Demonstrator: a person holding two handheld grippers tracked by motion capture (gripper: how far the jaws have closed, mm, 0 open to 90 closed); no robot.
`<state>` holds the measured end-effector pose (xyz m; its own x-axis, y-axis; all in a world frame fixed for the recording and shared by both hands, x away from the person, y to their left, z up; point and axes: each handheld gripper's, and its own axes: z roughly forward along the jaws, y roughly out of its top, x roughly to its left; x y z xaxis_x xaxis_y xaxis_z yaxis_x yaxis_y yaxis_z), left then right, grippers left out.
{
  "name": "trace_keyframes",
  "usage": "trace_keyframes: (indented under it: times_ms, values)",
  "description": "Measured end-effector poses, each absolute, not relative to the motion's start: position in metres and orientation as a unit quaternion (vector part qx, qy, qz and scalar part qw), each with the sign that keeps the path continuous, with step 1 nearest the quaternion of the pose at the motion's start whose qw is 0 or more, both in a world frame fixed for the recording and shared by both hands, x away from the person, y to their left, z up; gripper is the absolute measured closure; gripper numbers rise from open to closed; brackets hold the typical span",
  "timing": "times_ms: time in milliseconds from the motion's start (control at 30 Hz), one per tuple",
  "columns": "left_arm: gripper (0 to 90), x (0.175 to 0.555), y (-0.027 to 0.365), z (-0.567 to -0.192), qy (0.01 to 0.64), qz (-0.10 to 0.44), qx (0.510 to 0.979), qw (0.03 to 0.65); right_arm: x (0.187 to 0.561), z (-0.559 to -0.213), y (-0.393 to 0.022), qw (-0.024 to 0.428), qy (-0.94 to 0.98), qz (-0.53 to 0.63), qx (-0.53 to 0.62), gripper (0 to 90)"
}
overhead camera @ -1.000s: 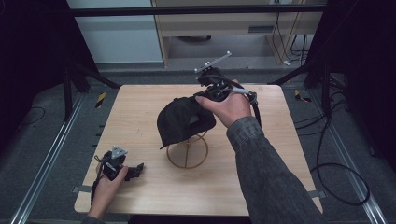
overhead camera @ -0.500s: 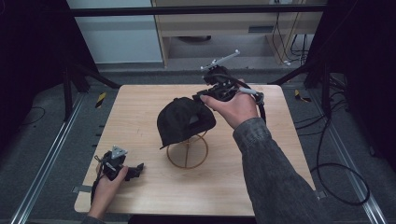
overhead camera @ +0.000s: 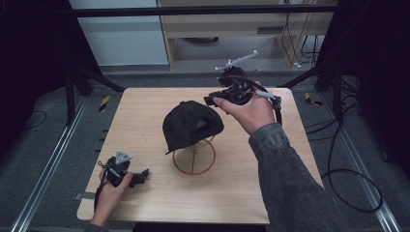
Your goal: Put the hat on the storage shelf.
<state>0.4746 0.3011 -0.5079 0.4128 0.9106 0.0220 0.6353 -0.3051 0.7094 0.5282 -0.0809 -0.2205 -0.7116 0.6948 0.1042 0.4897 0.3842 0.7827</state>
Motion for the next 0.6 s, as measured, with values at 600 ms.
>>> trace_keyframes:
  times_ms: [600]
  values:
    - [0.0, 0.475, 0.301, -0.508, 0.497, 0.217, 0.778, 0.318, 0.516, -0.213, -0.101, 0.132, 0.812, 0.436, 0.366, 67.4]
